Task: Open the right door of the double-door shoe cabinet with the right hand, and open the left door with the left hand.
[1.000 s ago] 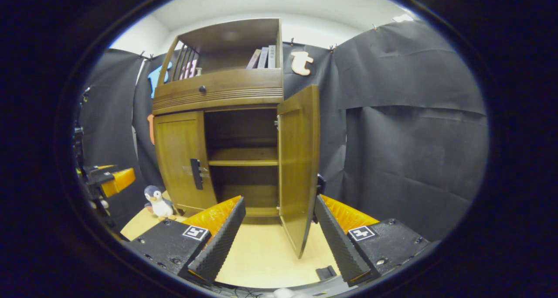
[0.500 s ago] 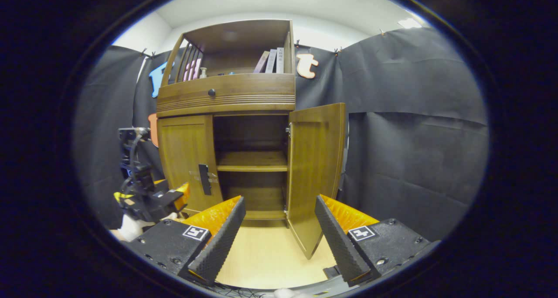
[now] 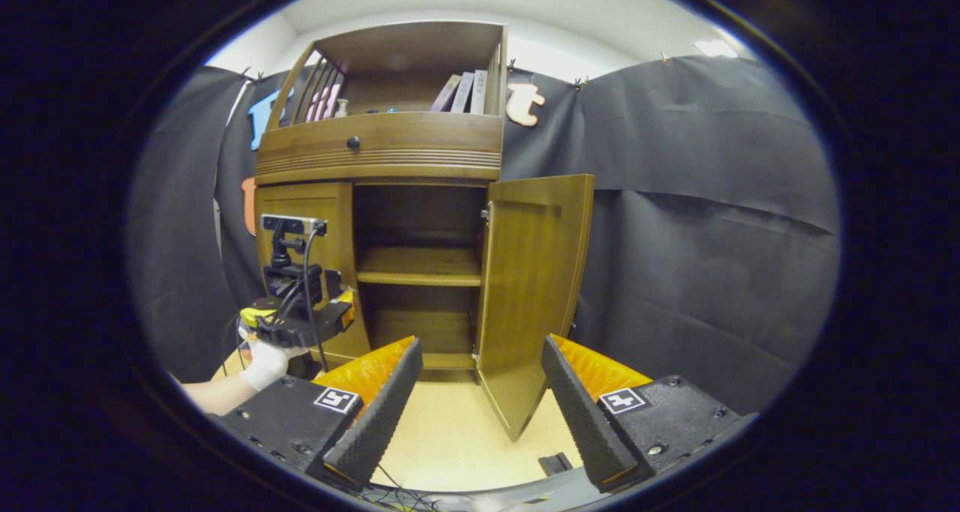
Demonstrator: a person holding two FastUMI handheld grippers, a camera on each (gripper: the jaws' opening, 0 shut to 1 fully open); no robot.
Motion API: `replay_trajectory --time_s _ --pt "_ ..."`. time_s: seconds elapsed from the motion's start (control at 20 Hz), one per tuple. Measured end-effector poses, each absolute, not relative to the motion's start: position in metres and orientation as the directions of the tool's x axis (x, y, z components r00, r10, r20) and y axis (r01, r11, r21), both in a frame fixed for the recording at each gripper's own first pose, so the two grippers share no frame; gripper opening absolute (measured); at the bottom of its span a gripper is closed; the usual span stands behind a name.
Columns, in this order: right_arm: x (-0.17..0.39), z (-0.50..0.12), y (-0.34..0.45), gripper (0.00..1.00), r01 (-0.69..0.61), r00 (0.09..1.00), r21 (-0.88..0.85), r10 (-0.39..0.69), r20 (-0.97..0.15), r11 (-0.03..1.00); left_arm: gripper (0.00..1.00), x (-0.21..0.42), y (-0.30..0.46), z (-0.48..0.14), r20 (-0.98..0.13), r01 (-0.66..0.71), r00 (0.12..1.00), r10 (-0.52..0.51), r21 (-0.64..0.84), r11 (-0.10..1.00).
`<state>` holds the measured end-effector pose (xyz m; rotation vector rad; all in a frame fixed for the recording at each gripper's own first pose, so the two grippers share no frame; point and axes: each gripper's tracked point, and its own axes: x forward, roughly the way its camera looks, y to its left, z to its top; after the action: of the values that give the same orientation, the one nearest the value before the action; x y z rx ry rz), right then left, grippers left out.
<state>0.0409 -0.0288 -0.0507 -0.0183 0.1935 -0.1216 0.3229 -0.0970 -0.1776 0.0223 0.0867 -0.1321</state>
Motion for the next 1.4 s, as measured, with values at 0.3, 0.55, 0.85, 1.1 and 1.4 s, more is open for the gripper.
replay_trajectory --time_s 0.3,0.55,0.85,1.1,1.4 --pt "0.04 -0.053 -0.034 1.0 0.124 0.973 -0.033 -0.128 -0.195 0.992 0.65 0.34 -0.101 -0.189 -0.12 0.122 0.985 -0.12 0.005 0.993" --pt "0.032 -0.057 -0.04 1.0 0.129 0.97 -0.029 -0.133 -0.203 0.991 0.34 0.339 -0.1 -0.193 -0.146 0.143 0.979 -0.143 -0.016 0.99" --pt "0.019 -0.057 -0.039 1.0 0.122 0.973 -0.028 -0.125 -0.195 0.992 0.29 0.331 -0.101 -0.191 -0.139 0.191 0.972 -0.188 0.006 0.982" --pt "0.01 -0.055 -0.034 1.0 0.101 0.978 -0.032 -0.105 -0.179 0.994 0.29 0.295 -0.089 -0.19 -0.133 0.23 0.965 -0.226 0.014 0.973" --pt "0.0 -0.057 -0.022 1.0 0.059 0.984 -0.016 -0.061 -0.169 0.998 0.37 0.254 -0.069 -0.189 -0.125 0.254 0.96 -0.25 0.019 0.967"
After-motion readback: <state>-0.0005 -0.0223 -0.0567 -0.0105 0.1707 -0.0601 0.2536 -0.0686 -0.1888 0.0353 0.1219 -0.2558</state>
